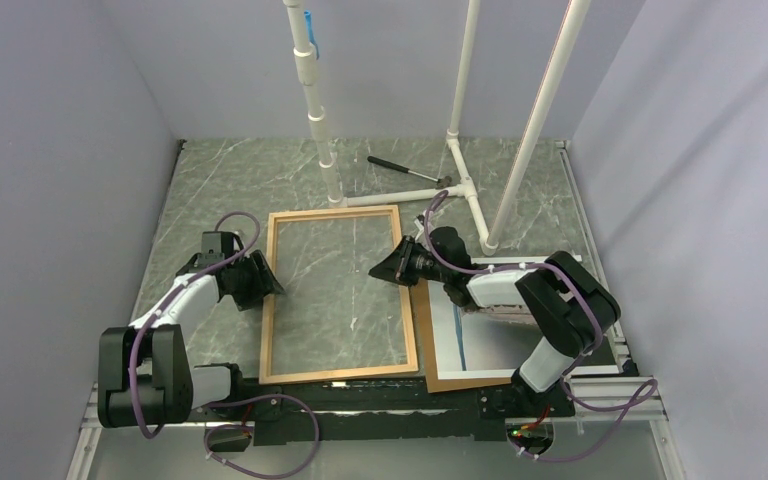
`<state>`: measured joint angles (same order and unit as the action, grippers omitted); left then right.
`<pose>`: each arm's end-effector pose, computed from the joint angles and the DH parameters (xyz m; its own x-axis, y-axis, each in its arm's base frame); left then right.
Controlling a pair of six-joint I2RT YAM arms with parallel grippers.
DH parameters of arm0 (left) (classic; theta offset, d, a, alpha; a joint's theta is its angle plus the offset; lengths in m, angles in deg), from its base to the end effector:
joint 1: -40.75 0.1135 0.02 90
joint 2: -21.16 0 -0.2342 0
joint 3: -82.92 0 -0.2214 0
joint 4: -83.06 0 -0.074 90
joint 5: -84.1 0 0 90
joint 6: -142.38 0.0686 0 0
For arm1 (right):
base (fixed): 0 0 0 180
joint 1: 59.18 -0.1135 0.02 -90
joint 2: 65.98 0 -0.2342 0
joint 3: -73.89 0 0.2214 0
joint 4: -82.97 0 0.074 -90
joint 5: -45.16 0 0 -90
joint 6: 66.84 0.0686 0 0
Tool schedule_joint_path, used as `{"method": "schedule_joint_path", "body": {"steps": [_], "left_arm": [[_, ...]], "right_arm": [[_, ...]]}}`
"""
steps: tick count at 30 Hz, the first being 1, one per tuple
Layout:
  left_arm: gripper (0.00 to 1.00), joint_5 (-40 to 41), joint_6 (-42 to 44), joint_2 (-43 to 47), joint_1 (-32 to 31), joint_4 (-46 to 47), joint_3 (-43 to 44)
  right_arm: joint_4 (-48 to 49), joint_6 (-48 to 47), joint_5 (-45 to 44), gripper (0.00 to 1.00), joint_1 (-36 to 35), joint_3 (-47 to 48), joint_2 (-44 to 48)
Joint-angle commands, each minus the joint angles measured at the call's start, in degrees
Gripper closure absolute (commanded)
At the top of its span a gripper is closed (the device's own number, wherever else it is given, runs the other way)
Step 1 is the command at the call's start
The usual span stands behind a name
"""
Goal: Put the photo into the frame
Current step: Place the photo frame item in the photo frame.
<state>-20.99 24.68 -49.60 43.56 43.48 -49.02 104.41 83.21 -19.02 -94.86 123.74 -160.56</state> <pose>0.2129 -0.0074 0.1250 -0.8171 -0.4895 -0.3047 -0.3458 0.8389 -0.4203 0.2431 0.2113 0.1375 -0.8968 0.3162 -0.3094 -0.1461 0.4484 0.8818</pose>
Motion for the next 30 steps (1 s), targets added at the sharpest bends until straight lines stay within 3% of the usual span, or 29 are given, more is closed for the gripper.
{"method": "schedule_joint_path", "body": {"steps": [1,9,20,30], "left_arm": [[0.38,-6.6,-0.6,-0.1,-0.8,3.0,-0.1],[0.38,-6.8,-0.6,-0.3,-0.8,3.0,-0.1],[0.38,-6.5,-0.5,-0.3,-0.9,2.9,0.0],[0.38,-6.4,-0.5,-0.3,-0.8,2.8,-0.1]], "right_arm": [[1.7,-2.9,1.1,0.81,-0.9,2.4,2.1],[-3.2,-5.2,-0.1,0.61,-1.1,3.7,3.0],[-15.2,-9.8,-6.0,0.21,-1.9,6.6,5.6],[-26.6,-12.4,-13.1,0.09,-2.5,9.8,5.0]]}}
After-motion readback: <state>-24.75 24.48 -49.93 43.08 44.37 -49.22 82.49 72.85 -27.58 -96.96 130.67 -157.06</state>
